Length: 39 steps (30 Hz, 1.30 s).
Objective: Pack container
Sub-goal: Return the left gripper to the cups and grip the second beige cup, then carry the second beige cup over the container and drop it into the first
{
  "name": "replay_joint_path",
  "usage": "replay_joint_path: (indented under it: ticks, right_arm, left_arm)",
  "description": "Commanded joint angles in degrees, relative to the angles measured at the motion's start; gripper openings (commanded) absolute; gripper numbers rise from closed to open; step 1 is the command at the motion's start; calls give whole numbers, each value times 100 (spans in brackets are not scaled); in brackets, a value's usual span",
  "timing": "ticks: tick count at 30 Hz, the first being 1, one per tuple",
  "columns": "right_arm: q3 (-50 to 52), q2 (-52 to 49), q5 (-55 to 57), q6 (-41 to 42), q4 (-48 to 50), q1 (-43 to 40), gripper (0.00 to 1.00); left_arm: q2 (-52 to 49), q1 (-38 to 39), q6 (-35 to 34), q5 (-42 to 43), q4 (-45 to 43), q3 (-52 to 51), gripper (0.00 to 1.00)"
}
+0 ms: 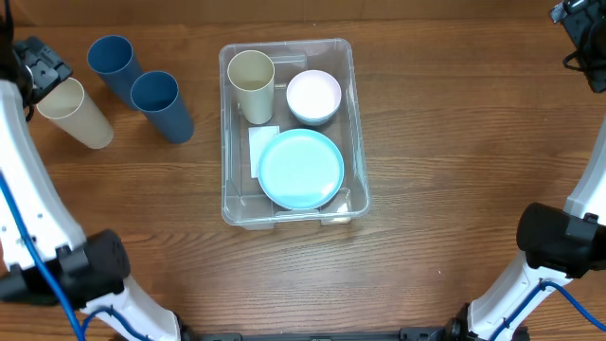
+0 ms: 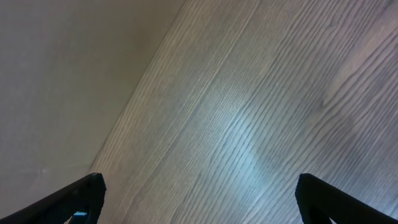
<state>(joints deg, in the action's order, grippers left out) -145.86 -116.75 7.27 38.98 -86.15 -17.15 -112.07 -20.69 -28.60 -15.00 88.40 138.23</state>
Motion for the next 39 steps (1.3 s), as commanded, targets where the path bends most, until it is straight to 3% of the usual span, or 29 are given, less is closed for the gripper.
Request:
replay_joint_path:
  ticks: [1, 8, 16, 19, 22, 23, 25, 29, 35, 39]
  right_arm:
    - [-35, 44, 15, 28, 31, 4, 100]
    - [-35, 44, 15, 28, 31, 4, 100]
    - [-35, 44, 15, 28, 31, 4, 100]
    - [-35, 44, 15, 28, 31, 4, 100]
    - [-35, 44, 15, 28, 31, 4, 100]
    - [-35, 44, 15, 28, 31, 4, 100]
    - [-35, 44, 15, 28, 31, 4, 100]
    - [-35, 44, 15, 28, 31, 4, 100]
    - [-35, 44, 15, 28, 31, 4, 100]
    - [-35, 44, 15, 26, 31, 4, 100]
  left_arm:
    - [-651, 9, 323, 457, -238, -52, 96]
    - [-1543, 9, 1051, 638, -476, -52, 97]
    - [-1657, 17, 2092, 1025, -1104, -52, 98]
    - [-1786, 9, 2188, 1069, -1152, -52, 96]
    - [-2024, 9, 2221, 1064, -1032, -52, 84]
    - [-2131, 9, 2216, 1062, -929, -52, 67]
    - [-2173, 4, 2159, 1064, -863, -52, 56]
    - [-2170, 7, 1912, 1062, -826, -52, 4]
    - [-1871, 26, 1495, 1132, -243, 111, 4]
    - [-1185, 212, 1486, 1491, 420, 894, 4]
